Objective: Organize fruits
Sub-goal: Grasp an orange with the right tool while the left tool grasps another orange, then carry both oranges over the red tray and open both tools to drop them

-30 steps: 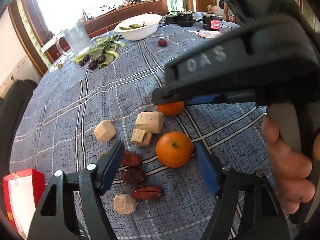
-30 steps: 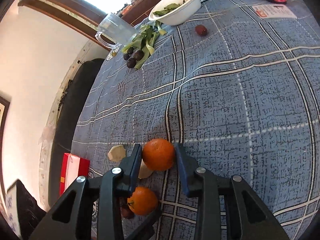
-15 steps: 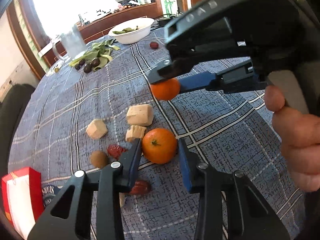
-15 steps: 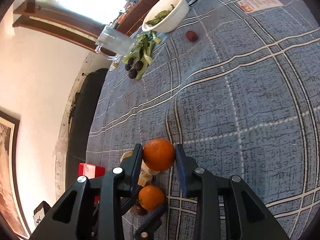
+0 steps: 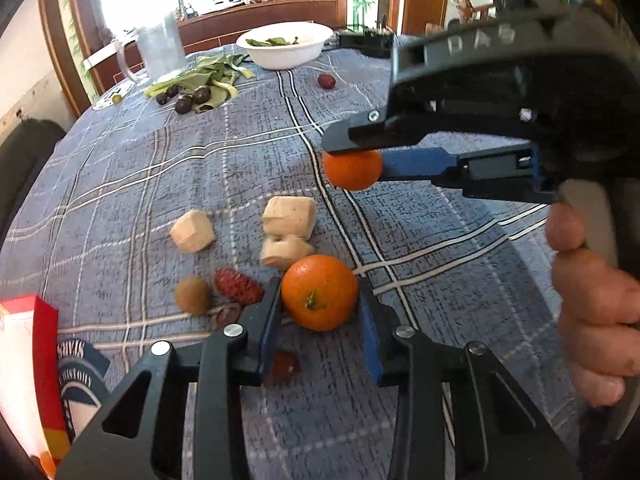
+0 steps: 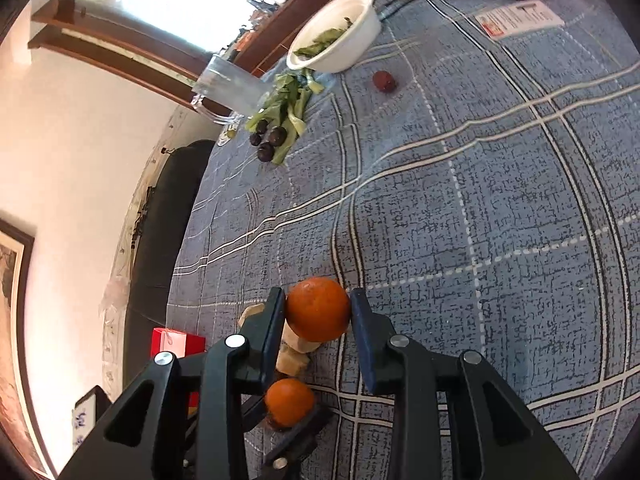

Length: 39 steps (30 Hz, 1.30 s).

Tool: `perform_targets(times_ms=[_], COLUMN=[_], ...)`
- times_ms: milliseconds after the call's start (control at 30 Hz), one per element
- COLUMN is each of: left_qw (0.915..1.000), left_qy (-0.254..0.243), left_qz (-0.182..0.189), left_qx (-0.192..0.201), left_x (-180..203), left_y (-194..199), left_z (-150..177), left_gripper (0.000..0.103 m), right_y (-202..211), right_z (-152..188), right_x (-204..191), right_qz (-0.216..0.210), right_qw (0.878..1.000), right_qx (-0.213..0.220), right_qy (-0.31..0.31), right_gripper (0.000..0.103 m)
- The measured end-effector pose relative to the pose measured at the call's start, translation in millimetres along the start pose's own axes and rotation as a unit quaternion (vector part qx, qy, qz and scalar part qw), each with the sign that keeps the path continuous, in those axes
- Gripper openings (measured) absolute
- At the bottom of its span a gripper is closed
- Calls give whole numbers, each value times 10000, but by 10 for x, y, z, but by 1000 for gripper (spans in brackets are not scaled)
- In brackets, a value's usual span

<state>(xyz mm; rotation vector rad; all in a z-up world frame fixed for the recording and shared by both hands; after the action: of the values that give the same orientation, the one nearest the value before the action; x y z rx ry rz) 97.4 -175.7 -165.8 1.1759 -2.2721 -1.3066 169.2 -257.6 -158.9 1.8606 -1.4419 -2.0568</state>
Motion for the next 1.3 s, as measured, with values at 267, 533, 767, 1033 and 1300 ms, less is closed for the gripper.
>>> perform_targets(times_ms=[267, 533, 767, 1033, 1300], left_qw=[9959, 9795, 9671, 9575, 9535], left_qy=[411, 1095, 1417, 1700, 1786], left_qz=[-570, -1602, -2066, -2304, -2419], left_qx=[577, 543, 445, 336, 221], left_x=[-494, -1374, -1948, -2306, -2449], left_y=[872, 1472, 1665, 1725, 1723], left_z=[410, 1332, 1774, 2177, 2463], left_gripper=[37, 37, 37, 37, 38], right_y=[79, 331, 211, -566, -1111], right_z=[49, -16, 656, 2235, 2891], right_x=[-112, -177, -770, -1719, -1999], right_qz=[187, 107, -38, -568, -363], right_qw=[9969, 9884, 9847, 9664, 9501], right_qx=[527, 1316, 1093, -37, -527], right_qy=[561, 749, 1357, 2506, 3052], right_gripper=[32, 32, 32, 32, 32])
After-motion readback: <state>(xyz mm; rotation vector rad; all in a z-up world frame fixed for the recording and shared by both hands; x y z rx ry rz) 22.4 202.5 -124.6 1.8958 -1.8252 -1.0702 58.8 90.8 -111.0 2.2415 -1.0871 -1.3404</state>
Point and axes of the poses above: each gripper's, at about its wrist camera, not at the fingertips, and y roughly against the way its jaws point, x to its right, z to its underside, the point moved 10 cm from there along -y, roughly the way its jaws point, and after that the axes turned 15 degrees about -y, right-handed, at the moved point
